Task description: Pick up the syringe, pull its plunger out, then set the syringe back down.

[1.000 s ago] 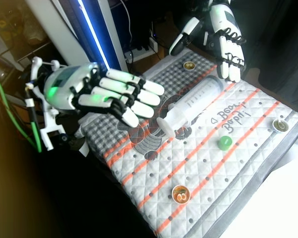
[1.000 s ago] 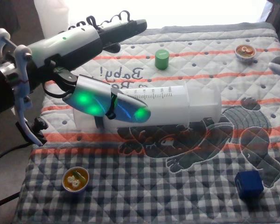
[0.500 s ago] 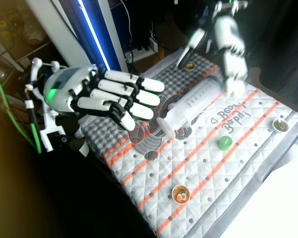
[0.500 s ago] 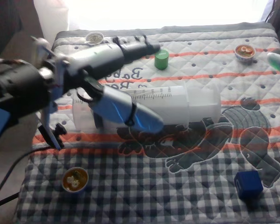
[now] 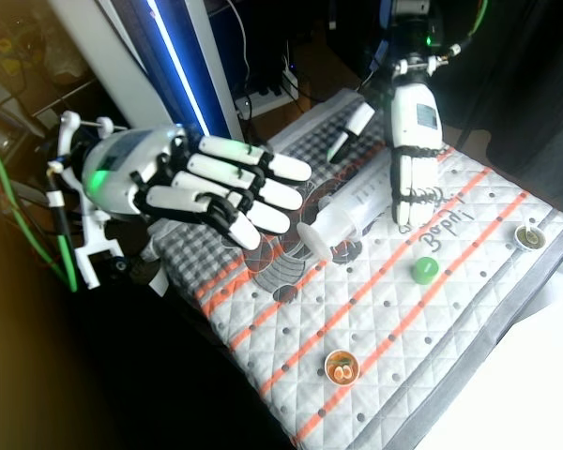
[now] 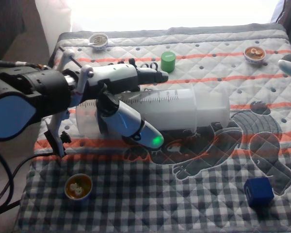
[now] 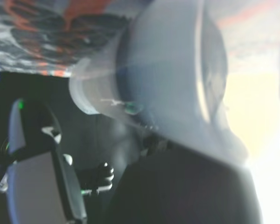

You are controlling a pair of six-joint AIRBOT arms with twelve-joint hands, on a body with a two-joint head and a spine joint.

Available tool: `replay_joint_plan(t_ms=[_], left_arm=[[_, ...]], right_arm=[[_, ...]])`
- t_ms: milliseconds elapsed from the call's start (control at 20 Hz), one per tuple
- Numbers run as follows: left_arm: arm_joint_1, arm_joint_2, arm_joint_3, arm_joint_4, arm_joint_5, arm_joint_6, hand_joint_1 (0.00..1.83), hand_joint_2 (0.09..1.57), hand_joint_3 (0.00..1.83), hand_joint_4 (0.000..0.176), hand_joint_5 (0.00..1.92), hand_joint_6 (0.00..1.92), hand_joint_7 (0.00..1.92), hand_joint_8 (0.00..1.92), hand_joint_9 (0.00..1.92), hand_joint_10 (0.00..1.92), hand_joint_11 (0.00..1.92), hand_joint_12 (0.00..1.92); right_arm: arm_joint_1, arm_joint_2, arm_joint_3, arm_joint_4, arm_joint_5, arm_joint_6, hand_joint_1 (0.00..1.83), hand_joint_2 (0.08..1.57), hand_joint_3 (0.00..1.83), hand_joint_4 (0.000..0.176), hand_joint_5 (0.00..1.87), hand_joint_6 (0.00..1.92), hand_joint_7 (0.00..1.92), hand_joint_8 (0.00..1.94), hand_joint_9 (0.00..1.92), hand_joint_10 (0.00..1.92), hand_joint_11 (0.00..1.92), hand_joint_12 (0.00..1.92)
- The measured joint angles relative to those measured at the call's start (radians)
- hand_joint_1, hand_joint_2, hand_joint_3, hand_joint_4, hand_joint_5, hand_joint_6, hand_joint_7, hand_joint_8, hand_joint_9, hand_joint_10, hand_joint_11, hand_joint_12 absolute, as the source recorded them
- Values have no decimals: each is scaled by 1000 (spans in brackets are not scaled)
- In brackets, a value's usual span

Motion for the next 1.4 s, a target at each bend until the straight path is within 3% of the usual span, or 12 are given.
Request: replay_joint_plan(t_ms=[150, 200, 250, 300, 350, 400, 1000, 1050, 1100, 1200, 1300, 1400], left_arm=[[0, -15, 21, 0, -8, 2, 1020, 850, 10, 1, 434, 29, 349, 18, 254, 47, 0, 929], [-1, -15, 21, 1, -8, 7, 1248, 1080, 5, 0, 798, 75, 851, 120, 744, 341, 234, 1536], [-1, -15, 21, 0, -5, 6, 1248, 1080, 5, 0, 798, 75, 851, 120, 744, 341, 234, 1536], [-1, -15, 23, -1, 4, 4, 1207, 1190, 0, 0, 864, 957, 879, 912, 817, 513, 338, 1549], [0, -15, 24, -2, 14, 4, 1308, 1198, 0, 0, 860, 1182, 845, 1118, 695, 1272, 342, 1611], [1, -15, 24, -1, 19, 5, 1335, 1211, 0, 0, 794, 1274, 826, 1216, 644, 1467, 356, 1588], [23, 73, -34, -101, 117, 10, 1352, 1199, 0, 0, 756, 1253, 827, 1190, 752, 1492, 551, 1590], [23, 91, -56, -102, 145, 10, 1367, 1175, 0, 0, 825, 984, 874, 1157, 849, 1547, 724, 1809], [23, 108, -76, -102, 172, 10, 1245, 1231, 4, 0, 768, 1028, 775, 1558, 904, 1846, 929, 1899], [23, 143, -117, -102, 224, 10, 1220, 1243, 3, 0, 754, 1046, 762, 1625, 812, 1887, 828, 1917], [23, 186, -167, -100, 295, 10, 1348, 1209, 2, 0, 755, 1054, 802, 1373, 754, 1587, 680, 1801], [23, 227, -210, -93, 368, 10, 1253, 1213, 0, 0, 795, 1006, 817, 1520, 840, 1791, 839, 1897]], right_arm=[[0, -3, 11, -2, 2, 32, 708, 1184, 0, 0, 392, 36, 438, 11, 468, 35, 0, 1334], [0, -5, 12, -8, 2, 34, 782, 1163, 0, 0, 396, 28, 422, 2, 445, 21, 0, 1298], [0, -5, 12, -10, 1, 34, 782, 1163, 0, 0, 396, 28, 422, 2, 445, 21, 0, 1298], [0, -5, 12, -10, -2, 35, 790, 1159, 0, 0, 379, 19, 414, 0, 439, 17, 0, 1297], [0, -5, 12, -8, 0, 35, 803, 1157, 0, 0, 364, 10, 406, 0, 434, 14, 0, 1297], [0, -5, 12, -5, 0, 35, 818, 1153, 0, 0, 380, 15, 423, 6, 444, 17, 0, 1303], [-6, -10, 11, -8, 1, 39, 749, 1132, 0, 0, 512, 15, 548, 9, 556, 32, 93, 1300], [-6, -10, 11, -10, 0, 39, 755, 1134, 0, 0, 511, 12, 548, 7, 549, 26, 90, 1292], [-10, -10, 11, -8, 2, 38, 737, 1125, 0, 0, 505, 7, 539, 2, 531, 16, 57, 1298], [-11, -11, 11, -8, 1, 38, 775, 1117, 0, 0, 508, 7, 549, 4, 542, 19, 51, 1326], [-11, -16, 11, -7, 1, 39, 824, 1106, 0, 0, 510, 7, 556, 6, 553, 22, 47, 1340], [-18, -24, 11, -2, 4, 47, 904, 1025, 0, 0, 389, 0, 376, 0, 429, 4, 1, 1253]])
